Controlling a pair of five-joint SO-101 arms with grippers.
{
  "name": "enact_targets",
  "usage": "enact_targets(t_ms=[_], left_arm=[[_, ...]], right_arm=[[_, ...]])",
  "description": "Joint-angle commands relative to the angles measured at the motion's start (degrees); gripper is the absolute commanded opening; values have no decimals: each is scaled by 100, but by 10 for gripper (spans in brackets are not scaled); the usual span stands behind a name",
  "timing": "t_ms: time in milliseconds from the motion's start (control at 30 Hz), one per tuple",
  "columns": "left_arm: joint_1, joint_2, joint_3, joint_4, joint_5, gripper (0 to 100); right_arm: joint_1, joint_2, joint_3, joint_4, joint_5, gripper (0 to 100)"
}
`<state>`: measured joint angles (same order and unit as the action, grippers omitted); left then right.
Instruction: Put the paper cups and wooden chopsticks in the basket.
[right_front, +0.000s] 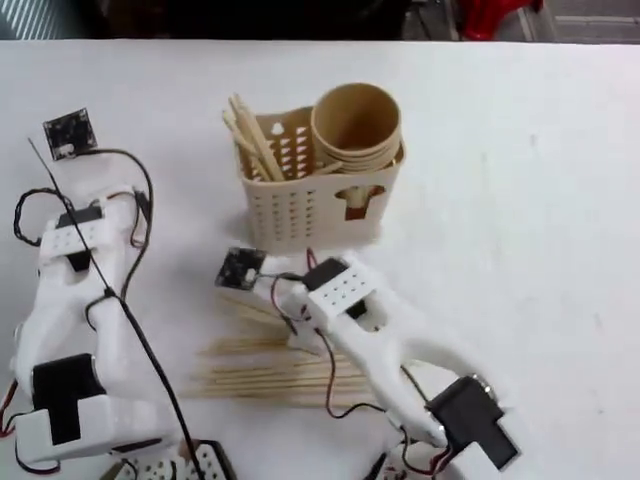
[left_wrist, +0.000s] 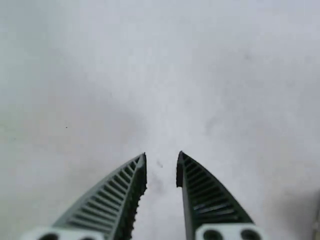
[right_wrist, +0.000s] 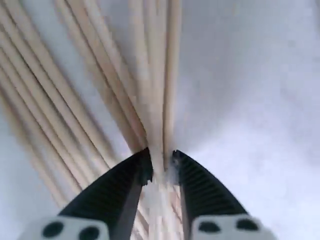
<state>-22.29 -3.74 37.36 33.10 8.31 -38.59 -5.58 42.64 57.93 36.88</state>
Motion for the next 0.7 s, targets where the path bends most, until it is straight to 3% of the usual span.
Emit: enact_targets(t_ms=[0, 667], left_arm=[[-13, -57, -53, -167, -79, 120], [-4, -48, -53, -193, -79, 120]], right_arm=[[145, -75, -237, 110, 35, 52], [576, -1420, -220, 198, 70, 16]])
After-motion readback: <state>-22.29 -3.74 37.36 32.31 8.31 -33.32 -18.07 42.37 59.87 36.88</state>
